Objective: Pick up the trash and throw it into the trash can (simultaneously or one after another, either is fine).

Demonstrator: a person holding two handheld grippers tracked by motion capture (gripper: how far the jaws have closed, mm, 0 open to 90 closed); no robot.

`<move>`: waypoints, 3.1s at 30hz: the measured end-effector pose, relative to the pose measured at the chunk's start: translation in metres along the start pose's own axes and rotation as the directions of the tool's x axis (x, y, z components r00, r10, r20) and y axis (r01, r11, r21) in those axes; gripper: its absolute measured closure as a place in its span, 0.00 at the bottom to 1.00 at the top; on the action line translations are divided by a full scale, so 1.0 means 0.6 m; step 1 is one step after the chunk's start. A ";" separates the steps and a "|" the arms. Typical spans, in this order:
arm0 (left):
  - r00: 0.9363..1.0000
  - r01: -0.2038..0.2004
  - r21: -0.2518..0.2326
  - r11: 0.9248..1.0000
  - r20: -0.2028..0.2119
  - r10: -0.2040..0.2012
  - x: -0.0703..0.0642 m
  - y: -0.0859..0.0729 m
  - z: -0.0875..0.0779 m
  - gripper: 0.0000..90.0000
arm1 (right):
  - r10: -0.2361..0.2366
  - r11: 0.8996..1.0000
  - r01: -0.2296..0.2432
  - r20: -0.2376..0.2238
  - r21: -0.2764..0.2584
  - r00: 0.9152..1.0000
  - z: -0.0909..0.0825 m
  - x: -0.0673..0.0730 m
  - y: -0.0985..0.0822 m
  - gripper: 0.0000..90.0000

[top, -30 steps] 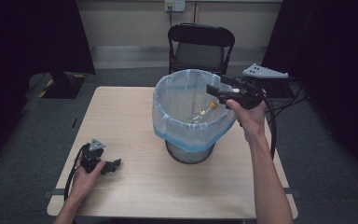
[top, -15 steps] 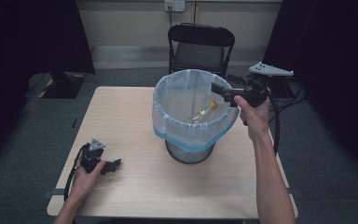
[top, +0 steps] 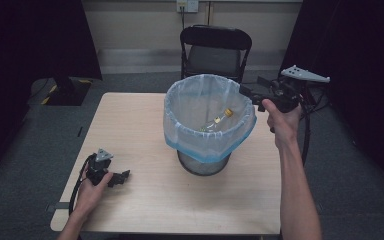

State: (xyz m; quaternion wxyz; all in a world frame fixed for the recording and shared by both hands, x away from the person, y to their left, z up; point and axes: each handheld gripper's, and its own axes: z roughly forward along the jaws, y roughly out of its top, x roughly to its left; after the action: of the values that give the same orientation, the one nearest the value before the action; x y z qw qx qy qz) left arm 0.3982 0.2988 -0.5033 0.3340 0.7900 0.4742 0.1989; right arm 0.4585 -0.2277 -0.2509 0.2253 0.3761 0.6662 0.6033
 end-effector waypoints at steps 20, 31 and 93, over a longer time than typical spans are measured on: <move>1.000 0.000 0.000 1.000 0.000 0.000 0.000 0.000 0.000 0.00 | 0.025 1.000 -0.026 0.114 0.006 0.993 -0.040 -0.052 -0.025 0.26; 1.000 -0.007 0.004 1.000 -0.003 0.007 0.001 0.000 -0.001 0.00 | 0.033 0.998 -0.042 0.182 0.048 0.983 -0.065 -0.073 -0.063 0.27; 1.000 0.004 -0.003 1.000 -0.004 -0.004 -0.001 -0.001 0.000 0.00 | -0.005 0.858 -0.178 0.354 0.483 0.935 -0.057 -0.073 -0.381 0.17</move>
State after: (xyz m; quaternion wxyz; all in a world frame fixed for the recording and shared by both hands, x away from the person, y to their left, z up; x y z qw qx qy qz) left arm 0.3976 0.2986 -0.5034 0.3347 0.7882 0.4760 0.2004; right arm 0.4075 -0.2807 -0.4744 0.2030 0.5512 0.7337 0.3416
